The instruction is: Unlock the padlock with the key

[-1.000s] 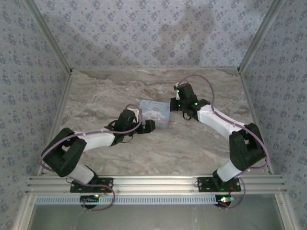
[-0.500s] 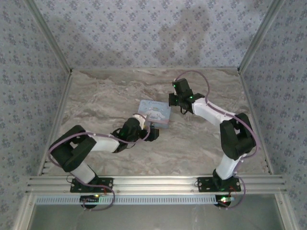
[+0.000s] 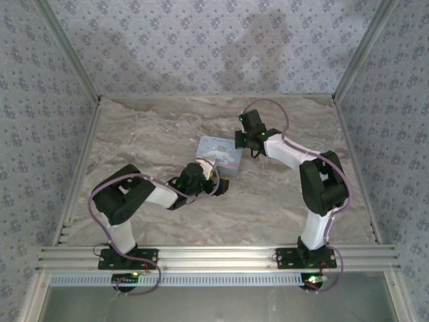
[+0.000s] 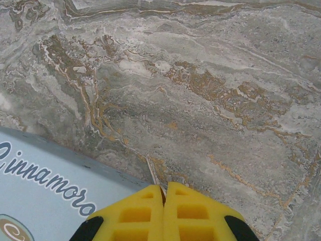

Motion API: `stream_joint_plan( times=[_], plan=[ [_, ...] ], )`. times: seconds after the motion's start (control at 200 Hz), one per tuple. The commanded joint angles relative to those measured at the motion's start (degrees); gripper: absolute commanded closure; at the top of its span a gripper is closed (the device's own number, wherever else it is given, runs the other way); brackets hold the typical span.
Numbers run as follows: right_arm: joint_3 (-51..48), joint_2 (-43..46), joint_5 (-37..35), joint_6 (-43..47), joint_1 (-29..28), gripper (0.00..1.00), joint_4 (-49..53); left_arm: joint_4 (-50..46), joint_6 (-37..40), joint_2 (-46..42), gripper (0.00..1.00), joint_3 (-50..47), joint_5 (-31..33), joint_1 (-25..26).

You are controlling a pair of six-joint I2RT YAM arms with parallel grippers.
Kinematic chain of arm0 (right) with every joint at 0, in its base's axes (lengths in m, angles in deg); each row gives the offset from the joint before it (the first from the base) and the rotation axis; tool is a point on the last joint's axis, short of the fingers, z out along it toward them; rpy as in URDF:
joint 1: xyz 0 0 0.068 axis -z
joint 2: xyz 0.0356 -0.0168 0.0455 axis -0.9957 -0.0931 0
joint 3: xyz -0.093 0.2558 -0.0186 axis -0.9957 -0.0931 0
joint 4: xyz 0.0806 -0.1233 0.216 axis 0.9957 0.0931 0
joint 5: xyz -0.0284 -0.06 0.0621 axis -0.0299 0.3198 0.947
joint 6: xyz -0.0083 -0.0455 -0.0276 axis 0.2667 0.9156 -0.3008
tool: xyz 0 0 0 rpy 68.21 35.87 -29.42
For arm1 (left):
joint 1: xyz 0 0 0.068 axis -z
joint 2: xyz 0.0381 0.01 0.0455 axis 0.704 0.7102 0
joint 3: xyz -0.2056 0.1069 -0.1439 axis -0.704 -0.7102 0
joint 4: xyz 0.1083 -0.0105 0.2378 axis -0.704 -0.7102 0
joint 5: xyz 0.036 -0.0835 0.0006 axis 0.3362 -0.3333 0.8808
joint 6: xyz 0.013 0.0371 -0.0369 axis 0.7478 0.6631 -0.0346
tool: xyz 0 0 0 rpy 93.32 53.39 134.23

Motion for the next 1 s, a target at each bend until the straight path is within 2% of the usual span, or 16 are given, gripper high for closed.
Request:
stream_joint_plan(
  times=[0.0, 0.19, 0.605, 0.77, 0.994],
  plan=[
    [1.23, -1.25, -0.77, 0.85, 0.21, 1.00, -0.33, 3.88, 0.99, 1.82, 0.15, 1.61, -9.07, 0.37],
    [0.52, -1.84, -0.74, 0.83, 0.22, 1.00, -0.68, 5.93, -0.93, 2.86, 0.28, 2.74, -15.79, -1.25],
    [-1.21, -0.78, -1.04, 0.79, 0.01, 1.00, -1.63, 16.46, -11.67, 4.91, 0.35, 1.47, -22.76, -6.32],
    [-1.34, -0.72, -0.95, 0.94, -0.03, 1.00, -1.80, 15.77, -11.08, 4.35, 0.35, -0.03, -20.33, -6.40],
    [-1.01, -0.59, -1.55, 1.57, 0.20, 1.00, -1.48, 8.41, -7.03, -2.04, 0.23, -3.88, -13.56, -6.40]
  ],
)
